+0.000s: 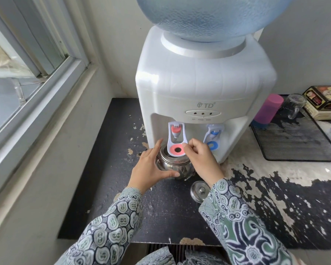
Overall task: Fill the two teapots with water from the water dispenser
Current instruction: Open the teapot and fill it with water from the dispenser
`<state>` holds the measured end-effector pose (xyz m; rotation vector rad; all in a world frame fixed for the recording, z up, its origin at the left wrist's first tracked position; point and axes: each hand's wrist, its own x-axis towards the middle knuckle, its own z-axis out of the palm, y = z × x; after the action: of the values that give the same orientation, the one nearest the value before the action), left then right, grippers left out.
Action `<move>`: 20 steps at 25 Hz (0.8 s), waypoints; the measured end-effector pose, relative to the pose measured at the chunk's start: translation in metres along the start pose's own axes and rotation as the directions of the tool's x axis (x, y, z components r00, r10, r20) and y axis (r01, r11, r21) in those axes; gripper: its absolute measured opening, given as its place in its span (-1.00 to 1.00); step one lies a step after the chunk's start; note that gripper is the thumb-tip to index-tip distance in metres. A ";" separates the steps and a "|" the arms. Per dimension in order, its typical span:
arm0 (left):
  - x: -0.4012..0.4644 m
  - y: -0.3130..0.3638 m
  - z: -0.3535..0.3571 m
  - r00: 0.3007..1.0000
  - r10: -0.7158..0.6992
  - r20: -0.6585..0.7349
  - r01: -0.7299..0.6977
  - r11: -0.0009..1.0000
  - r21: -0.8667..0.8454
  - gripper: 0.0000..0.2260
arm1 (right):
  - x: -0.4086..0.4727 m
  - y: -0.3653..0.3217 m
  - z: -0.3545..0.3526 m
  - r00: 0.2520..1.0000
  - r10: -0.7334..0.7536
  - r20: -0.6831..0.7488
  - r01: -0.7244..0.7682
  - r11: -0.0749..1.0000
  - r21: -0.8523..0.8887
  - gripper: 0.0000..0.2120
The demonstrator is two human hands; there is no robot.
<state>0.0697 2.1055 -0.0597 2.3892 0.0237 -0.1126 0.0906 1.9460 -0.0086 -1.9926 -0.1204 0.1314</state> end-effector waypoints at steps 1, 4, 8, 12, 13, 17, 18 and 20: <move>0.000 0.000 0.000 1.000 -0.001 -0.003 0.001 1.000 0.000 0.03 | 0.001 0.003 0.001 1.000 -0.008 0.008 0.009 0.999 -0.046 -0.66; 0.001 0.000 -0.001 1.000 0.000 -0.008 0.000 1.000 -0.001 0.04 | 0.008 0.016 0.006 1.000 -0.016 0.012 0.018 0.981 -0.191 -0.70; 0.000 0.000 0.000 1.000 0.010 -0.006 -0.010 1.000 0.007 0.04 | 0.020 0.027 0.009 0.999 0.010 -0.042 -0.025 0.932 -0.362 -0.84; 0.002 0.000 0.000 1.000 0.024 -0.018 -0.024 1.000 0.017 0.04 | 0.008 0.033 0.015 0.986 -0.083 -0.143 0.035 0.951 -0.306 -0.84; 0.002 0.000 0.000 0.999 0.030 -0.025 -0.029 0.999 0.025 0.04 | 0.003 0.036 0.019 0.977 -0.104 -0.188 0.052 0.964 -0.262 -0.79; -0.003 -0.001 0.002 0.996 0.067 -0.065 -0.063 0.996 0.059 0.04 | -0.011 0.048 0.033 0.958 -0.104 -0.267 0.045 0.975 -0.217 -0.60; -0.005 -0.002 0.003 0.994 0.073 -0.081 -0.068 0.996 0.066 0.04 | -0.011 0.050 0.035 0.960 -0.106 -0.260 0.040 0.969 -0.246 -0.56; -0.006 -0.004 0.006 0.992 0.082 -0.097 -0.074 0.994 0.080 0.05 | -0.011 0.055 0.037 0.966 -0.116 -0.231 0.049 0.959 -0.278 -0.51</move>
<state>0.0629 2.1040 -0.0665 2.4670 -0.0271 0.0438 0.0753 1.9552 -0.0735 -2.2546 -0.0643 -0.1964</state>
